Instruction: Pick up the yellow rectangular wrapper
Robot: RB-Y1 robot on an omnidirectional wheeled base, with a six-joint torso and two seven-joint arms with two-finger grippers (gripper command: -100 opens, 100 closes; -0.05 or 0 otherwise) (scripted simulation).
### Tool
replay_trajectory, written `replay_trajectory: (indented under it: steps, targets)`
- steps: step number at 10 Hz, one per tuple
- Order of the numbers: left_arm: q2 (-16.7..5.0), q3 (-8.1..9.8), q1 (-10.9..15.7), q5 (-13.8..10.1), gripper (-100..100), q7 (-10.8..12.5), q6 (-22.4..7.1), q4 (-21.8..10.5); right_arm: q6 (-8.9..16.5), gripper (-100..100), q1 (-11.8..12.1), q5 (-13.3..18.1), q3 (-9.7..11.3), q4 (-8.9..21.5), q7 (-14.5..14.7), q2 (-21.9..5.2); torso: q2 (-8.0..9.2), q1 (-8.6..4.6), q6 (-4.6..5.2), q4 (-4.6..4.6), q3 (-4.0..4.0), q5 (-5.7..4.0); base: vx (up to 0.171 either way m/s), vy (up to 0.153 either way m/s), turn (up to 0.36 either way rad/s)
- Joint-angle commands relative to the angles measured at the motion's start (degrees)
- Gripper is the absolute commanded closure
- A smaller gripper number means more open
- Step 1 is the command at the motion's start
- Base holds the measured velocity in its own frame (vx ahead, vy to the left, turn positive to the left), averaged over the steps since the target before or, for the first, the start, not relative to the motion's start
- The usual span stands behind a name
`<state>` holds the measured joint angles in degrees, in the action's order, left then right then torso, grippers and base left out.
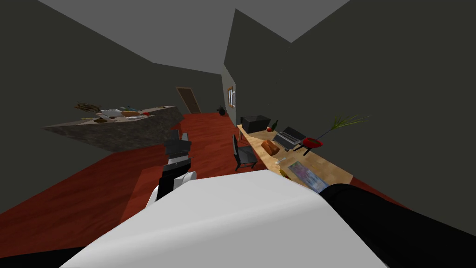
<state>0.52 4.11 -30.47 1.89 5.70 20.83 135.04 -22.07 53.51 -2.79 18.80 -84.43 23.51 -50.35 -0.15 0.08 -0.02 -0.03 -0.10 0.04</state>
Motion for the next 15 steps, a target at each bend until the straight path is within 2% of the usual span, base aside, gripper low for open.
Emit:
replay_trajectory:
  steps: [1, 2, 3, 4, 6, 7, 9, 10, 12, 13, 15]
  targets:
    - [0.0, 0.0, 0.0, 0.0, 0, 0.0, 0.0, 0.0, 1.89, -100, 1.98, 0.08, 1.02, 2.02, 2.86, -2.63, 0.0, 0.0, 0.0, 0.0, 0.0, 0.0, 0.087, 0.025, 0.277]
    - [0.0, 0.0, 0.0, 0.0, 0, 0.0, 0.0, 0.0, 1.89, -100, 1.98, 0.08, 1.02, 2.02, 2.87, -2.63, -0.11, 0.02, -0.02, -0.02, -0.06, 0.01, 0.073, 0.006, 0.074]
    - [0.0, 0.01, -0.01, 0.0, 0, 0.0, 0.0, 0.0, 2.78, -100, 3.13, 0.13, 1.72, 3.71, 4.56, -4.24, -0.09, 0.0, 0.04, -0.02, -0.05, -0.01, 0.058, -0.005, 0.145]
    - [0.0, 0.0, 0.0, 0.0, 0, 0.0, 0.0, 0.0, 2.78, -100, 3.13, 0.13, 1.72, 3.6, 4.56, -4.24, -0.04, -0.03, 0.01, -0.01, -0.03, 0.0, 0.036, -0.011, 0.088]
    - [0.0, 0.0, 0.0, 0.0, 0, 0.0, 0.0, 0.0, 4.52, -100, 5.17, 0.22, 3.04, 6.77, 7.69, -6.97, 0.05, -0.05, 0.01, 0.01, 0.03, -0.01, 0.043, -0.001, 0.216]
    - [0.0, 0.0, 0.0, 0.0, 0, 0.0, 0.0, 0.0, 4.52, -100, 5.17, 0.22, 3.04, 6.77, 7.69, -6.97, 0.0, -0.06, -0.02, 0.01, 0.0, -0.02, 0.043, -0.007, 0.098]
    - [0.0, 0.0, 0.0, 0.0, 0, 0.0, 0.0, 0.0, 6.17, -100, 6.73, 0.29, 4.33, 9.34, 10.43, -8.94, 0.04, -0.02, 0.01, 0.01, 0.02, 0.0, 0.039, -0.013, 0.207]
    - [0.0, 0.0, 0.0, 0.0, 0, 0.0, 0.0, 0.0, 6.17, -100, 6.73, 0.29, 4.33, 9.34, 10.43, -8.94, 0.03, -0.11, 0.0, 0.01, 0.01, -0.03, 0.028, -0.029, 0.08]
    - [0.0, 0.01, 0.0, 0.0, 0, 0.0, 0.0, 0.0, 7.65, -100, 7.65, 0.36, 5.57, 11.35, 12.74, -10.19, 0.1, -0.1, 0.02, 0.02, 0.05, -0.03, 0.023, -0.034, 0.192]
    - [0.0, 0.01, 0.0, 0.0, 0, 0.0, 0.0, 0.0, 7.65, -100, 7.65, 0.36, 5.57, 11.35, 12.74, -10.19, 0.09, -0.14, 0.01, 0.02, 0.05, -0.04, 0.017, -0.036, 0.07]
    - [0.0, 0.01, 0.0, 0.0, 0, 0.0, 0.0, 0.0, 8.87, -100, 7.89, 0.42, 6.74, 12.73, 14.6, -10.74, 0.2, -0.13, 0.04, 0.05, 0.11, -0.04, -0.018, -0.046, 0.128]
